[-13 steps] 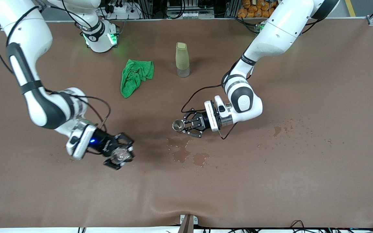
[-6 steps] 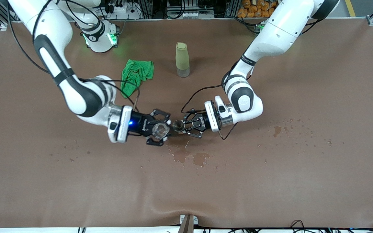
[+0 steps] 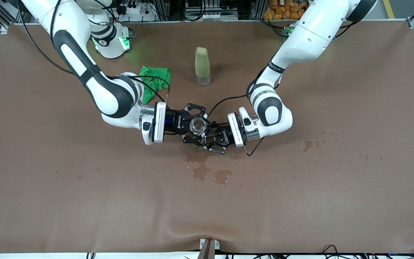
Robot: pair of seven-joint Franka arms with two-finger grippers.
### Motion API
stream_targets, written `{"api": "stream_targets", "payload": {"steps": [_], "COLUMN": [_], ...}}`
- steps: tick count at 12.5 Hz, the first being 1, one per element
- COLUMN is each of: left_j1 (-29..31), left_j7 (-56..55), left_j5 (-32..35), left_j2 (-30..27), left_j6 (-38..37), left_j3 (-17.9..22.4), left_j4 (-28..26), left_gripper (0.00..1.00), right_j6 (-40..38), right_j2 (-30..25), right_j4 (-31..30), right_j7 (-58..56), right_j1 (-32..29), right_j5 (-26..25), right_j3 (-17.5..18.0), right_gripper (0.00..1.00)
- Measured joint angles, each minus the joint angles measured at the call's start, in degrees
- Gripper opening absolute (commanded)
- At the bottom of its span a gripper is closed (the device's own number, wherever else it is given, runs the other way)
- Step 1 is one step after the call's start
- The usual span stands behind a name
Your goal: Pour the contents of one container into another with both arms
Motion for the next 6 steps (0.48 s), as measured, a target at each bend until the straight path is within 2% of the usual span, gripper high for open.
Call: {"api": "stream_targets", "payload": {"steps": [6], "left_j1": [0.1], "left_j7": [-0.1], "left_j5": [0.0], "left_j2": [0.0], "left_j6": [0.0], "left_j3": [0.0], "left_j4": [0.0], "left_gripper": [0.00], "right_j6": [0.8], "right_j2": [-4.5], "right_j4": [-2.7], "right_j7": [13.7], "right_j1": [0.0], "right_j5": [0.0], "right_j3": [0.0], "right_gripper": [0.00]}}
